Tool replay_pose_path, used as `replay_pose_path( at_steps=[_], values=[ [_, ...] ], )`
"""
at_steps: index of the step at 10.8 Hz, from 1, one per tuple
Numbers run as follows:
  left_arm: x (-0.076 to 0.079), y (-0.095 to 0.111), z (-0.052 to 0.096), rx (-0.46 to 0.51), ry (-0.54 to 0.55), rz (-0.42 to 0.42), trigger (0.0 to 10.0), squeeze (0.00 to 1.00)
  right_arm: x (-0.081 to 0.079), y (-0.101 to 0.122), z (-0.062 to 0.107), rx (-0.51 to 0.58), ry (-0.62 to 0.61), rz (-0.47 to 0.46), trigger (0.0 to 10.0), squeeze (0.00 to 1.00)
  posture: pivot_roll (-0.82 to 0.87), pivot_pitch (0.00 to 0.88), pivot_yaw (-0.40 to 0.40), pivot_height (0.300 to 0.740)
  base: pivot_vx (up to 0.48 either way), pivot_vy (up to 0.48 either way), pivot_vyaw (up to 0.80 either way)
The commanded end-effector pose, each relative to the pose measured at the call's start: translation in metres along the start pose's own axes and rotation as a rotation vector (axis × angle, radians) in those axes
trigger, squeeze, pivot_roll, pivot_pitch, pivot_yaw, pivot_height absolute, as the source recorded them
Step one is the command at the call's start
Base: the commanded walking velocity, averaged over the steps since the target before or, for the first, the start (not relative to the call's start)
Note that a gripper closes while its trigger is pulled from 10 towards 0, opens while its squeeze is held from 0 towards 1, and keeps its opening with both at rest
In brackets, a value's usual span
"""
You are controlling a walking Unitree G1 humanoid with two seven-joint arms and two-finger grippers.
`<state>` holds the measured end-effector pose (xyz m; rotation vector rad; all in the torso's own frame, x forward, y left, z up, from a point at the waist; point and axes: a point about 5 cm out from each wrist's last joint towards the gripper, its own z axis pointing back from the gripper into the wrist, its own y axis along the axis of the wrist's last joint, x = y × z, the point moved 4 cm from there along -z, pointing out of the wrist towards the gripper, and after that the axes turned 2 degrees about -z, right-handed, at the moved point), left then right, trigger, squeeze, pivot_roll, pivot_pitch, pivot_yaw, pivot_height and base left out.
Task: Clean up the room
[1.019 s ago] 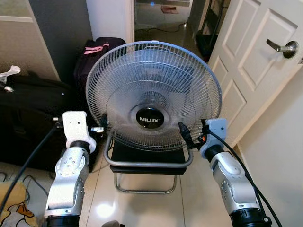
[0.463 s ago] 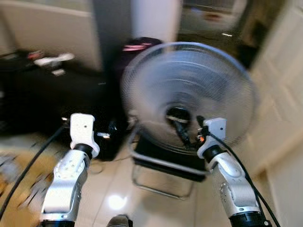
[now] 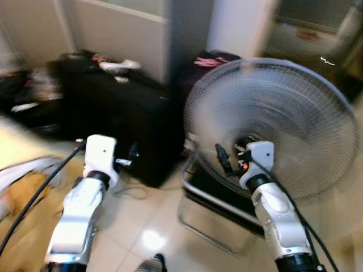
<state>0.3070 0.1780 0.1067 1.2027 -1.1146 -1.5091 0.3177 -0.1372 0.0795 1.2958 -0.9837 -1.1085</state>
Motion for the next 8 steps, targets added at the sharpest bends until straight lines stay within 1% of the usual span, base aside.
replay_pose_path(
  at_steps=[1, 2, 3, 4, 5, 6, 7, 8],
  values=[
    [0.000, 0.002, 0.000, 0.010, 0.000, -0.021, 10.0, 0.00, 0.003, 0.006, -0.004, 0.026, -0.013, -0.026, 10.0, 1.00, -0.04, 0.000, -0.036, 0.740, 0.000, 0.000, 0.80],
    [-0.002, 0.002, -0.001, -0.002, 0.016, -0.015, 10.0, 0.00, -0.001, 0.004, -0.005, 0.018, 0.006, -0.064, 10.0, 1.00, -0.04, 0.000, -0.036, 0.740, 0.000, 0.000, 0.54],
    [-0.003, 0.003, -0.002, -0.001, 0.022, -0.012, 10.0, 0.00, 0.001, 0.004, -0.005, 0.008, -0.011, -0.035, 10.0, 1.00, -0.05, 0.000, -0.032, 0.740, 0.000, 0.285, 0.00],
    [-0.004, 0.004, -0.004, -0.002, 0.027, -0.020, 10.0, 0.00, 0.004, 0.003, -0.007, 0.003, -0.054, -0.030, 10.0, 1.00, -0.05, 0.000, -0.027, 0.740, 0.000, 0.277, 0.00],
    [-0.005, 0.004, -0.004, -0.005, 0.026, -0.031, 10.0, 0.00, 0.004, 0.003, -0.010, -0.012, -0.065, -0.030, 10.0, 1.00, -0.06, 0.000, -0.020, 0.740, 0.000, 0.281, 0.00],
    [-0.008, 0.005, -0.005, -0.006, 0.032, -0.031, 10.0, 0.00, 0.009, 0.000, -0.014, -0.043, -0.106, -0.037, 10.0, 1.00, -0.06, 0.000, -0.018, 0.740, 0.000, 0.281, 0.00],
    [-0.011, 0.006, -0.007, -0.006, 0.045, -0.030, 10.0, 0.00, 0.012, 0.003, -0.016, -0.027, -0.127, -0.020, 10.0, 0.00, -0.06, 0.000, -0.020, 0.740, 0.000, 0.281, 0.00],
    [-0.013, 0.007, -0.009, -0.010, 0.050, -0.035, 10.0, 0.00, 0.010, 0.004, -0.018, -0.025, -0.120, -0.029, 10.0, 0.00, -0.06, 0.000, -0.023, 0.740, 0.000, 0.326, 0.00]
  ],
)
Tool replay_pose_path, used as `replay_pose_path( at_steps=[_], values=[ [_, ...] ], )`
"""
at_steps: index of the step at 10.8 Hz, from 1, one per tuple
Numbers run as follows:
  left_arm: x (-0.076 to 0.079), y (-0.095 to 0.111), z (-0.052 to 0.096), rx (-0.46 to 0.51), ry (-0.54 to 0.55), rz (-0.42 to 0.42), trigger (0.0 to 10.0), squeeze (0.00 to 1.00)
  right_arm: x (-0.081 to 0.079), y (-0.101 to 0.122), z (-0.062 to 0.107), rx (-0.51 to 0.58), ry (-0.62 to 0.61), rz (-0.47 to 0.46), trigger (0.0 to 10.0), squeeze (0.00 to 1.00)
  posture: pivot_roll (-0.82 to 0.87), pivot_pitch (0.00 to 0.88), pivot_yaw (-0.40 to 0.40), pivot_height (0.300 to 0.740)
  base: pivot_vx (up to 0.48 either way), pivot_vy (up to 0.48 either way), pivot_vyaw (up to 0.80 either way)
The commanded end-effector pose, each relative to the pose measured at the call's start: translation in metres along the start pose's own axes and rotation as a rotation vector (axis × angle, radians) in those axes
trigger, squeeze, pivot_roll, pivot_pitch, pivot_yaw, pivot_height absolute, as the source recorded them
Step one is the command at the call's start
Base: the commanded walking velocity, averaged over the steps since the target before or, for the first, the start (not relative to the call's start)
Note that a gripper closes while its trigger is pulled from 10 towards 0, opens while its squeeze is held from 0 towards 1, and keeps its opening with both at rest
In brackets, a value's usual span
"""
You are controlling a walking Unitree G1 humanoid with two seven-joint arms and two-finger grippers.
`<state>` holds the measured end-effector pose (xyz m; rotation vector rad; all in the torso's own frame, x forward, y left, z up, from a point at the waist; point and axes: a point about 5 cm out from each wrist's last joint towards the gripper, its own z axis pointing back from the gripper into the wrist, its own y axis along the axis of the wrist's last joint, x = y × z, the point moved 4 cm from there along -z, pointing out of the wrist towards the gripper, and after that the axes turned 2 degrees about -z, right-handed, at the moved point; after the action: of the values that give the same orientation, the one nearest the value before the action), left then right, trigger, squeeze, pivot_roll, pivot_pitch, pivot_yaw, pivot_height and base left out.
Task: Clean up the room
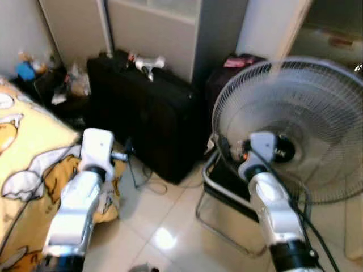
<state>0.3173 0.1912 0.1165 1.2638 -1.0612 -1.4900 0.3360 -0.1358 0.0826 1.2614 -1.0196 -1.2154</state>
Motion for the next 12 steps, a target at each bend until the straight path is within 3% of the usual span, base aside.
replay_pose_path(
  at_steps=[1, 2, 3, 8, 9, 10, 11, 12],
  values=[
    [0.004, 0.000, -0.002, -0.013, -0.011, -0.008, 10.0, 0.00, 0.006, -0.003, 0.000, -0.024, -0.006, -0.027, 10.0, 0.00, -0.05, 0.000, -0.020, 0.740, 0.000, 0.337, 0.00],
    [0.003, 0.001, -0.003, -0.011, -0.011, -0.016, 10.0, 0.00, 0.008, -0.002, -0.001, -0.021, -0.029, -0.066, 10.0, 0.00, -0.06, 0.000, -0.011, 0.740, 0.000, 0.341, 0.00],
    [0.002, 0.001, -0.003, -0.013, -0.007, -0.015, 10.0, 0.00, 0.009, -0.001, -0.002, -0.018, -0.042, -0.028, 10.0, 0.00, -0.06, 0.000, -0.008, 0.740, 0.000, 0.349, 0.00],
    [0.001, -0.001, -0.002, -0.024, 0.003, -0.005, 10.0, 0.00, 0.001, 0.002, -0.002, -0.005, 0.003, -0.023, 10.0, 0.00, -0.06, 0.000, -0.009, 0.740, 0.000, 0.343, 0.00],
    [0.002, -0.002, -0.002, -0.025, 0.005, 0.006, 10.0, 0.00, -0.001, 0.006, -0.002, 0.010, 0.024, -0.011, 10.0, 0.12, -0.06, 0.000, -0.008, 0.740, 0.000, 0.337, 0.00],
    [0.004, -0.002, -0.001, -0.022, -0.006, 0.023, 10.0, 0.00, -0.006, 0.009, -0.002, 0.018, 0.053, -0.007, 3.6, 0.04, -0.06, 0.000, -0.009, 0.740, 0.000, 0.330, 0.00],
    [0.004, -0.002, -0.001, -0.024, -0.005, 0.023, 5.8, 0.00, -0.010, 0.010, -0.002, 0.022, 0.075, -0.020, 0.0, 0.00, -0.06, 0.000, -0.011, 0.740, 0.000, 0.330, 0.00],
    [0.002, -0.001, -0.001, -0.020, 0.006, 0.020, 0.0, 0.00, -0.012, 0.011, -0.002, 0.028, 0.080, -0.011, 0.0, 0.00, -0.05, 0.000, -0.013, 0.740, 0.000, 0.330, 0.00]
  ],
)
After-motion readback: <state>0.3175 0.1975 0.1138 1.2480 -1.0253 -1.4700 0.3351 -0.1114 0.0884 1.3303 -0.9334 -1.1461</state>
